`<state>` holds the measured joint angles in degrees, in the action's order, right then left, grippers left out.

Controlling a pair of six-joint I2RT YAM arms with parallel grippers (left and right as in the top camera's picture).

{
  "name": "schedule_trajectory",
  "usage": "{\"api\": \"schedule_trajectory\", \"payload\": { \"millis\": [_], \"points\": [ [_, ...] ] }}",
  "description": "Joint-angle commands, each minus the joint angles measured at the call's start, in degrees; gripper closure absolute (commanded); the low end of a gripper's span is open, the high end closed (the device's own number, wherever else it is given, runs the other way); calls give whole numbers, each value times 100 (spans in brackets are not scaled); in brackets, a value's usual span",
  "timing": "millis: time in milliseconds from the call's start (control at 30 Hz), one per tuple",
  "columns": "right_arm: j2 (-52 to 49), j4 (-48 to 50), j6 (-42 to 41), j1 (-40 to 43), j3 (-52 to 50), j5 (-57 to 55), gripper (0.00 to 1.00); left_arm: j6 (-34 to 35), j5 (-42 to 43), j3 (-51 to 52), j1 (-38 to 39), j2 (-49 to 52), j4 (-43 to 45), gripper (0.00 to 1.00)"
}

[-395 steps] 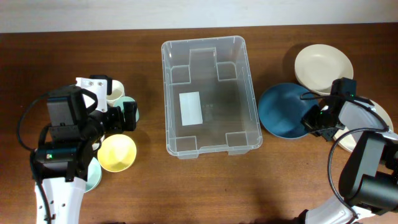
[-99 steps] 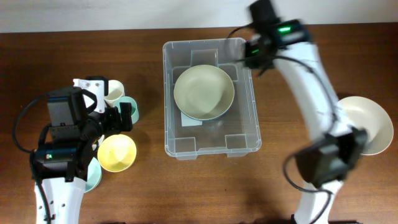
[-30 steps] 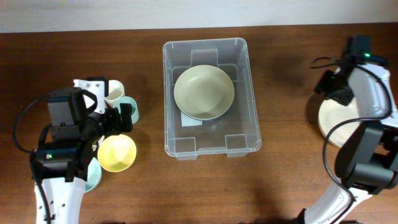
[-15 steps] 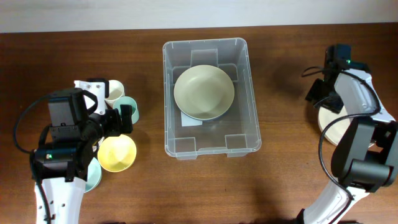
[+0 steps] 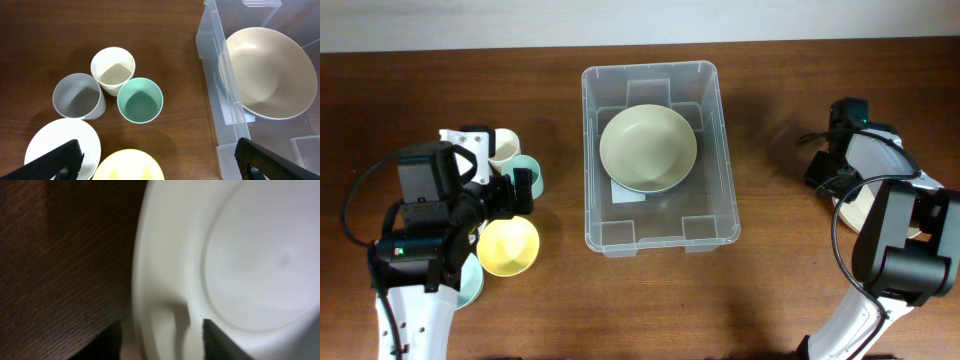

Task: Pack container
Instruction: 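Move the right gripper to the white bowl and grasp its rim, then carry the white bowl with the right gripper and stack it in the bin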

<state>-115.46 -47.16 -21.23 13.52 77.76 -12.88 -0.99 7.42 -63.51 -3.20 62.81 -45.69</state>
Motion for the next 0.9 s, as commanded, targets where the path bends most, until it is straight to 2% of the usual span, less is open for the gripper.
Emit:
{"api": "schedule_trajectory", "payload": {
  "millis": [0,267,367,467,667,867],
  "points": [
    [-44,24,-181,17,-35,-173,60,13,-42,-127,-33,-2,-2,1],
    [-44,4,-308,234,-52,-284,78,13,-42,-127,-33,-2,2,1],
    [-44,7,-308,308,-61,-282,90,13,-42,-127,-33,-2,2,0],
    [-44,13,-306,310,-61,-282,96,13,-42,-127,-33,-2,2,1],
    [-31,7,-302,249,13,-155,96,13,-42,-127,-33,-2,2,1],
    [289,-321,-11,61,570,90,96,13,-39,-127,-33,-2,2,1]
  ]
}}
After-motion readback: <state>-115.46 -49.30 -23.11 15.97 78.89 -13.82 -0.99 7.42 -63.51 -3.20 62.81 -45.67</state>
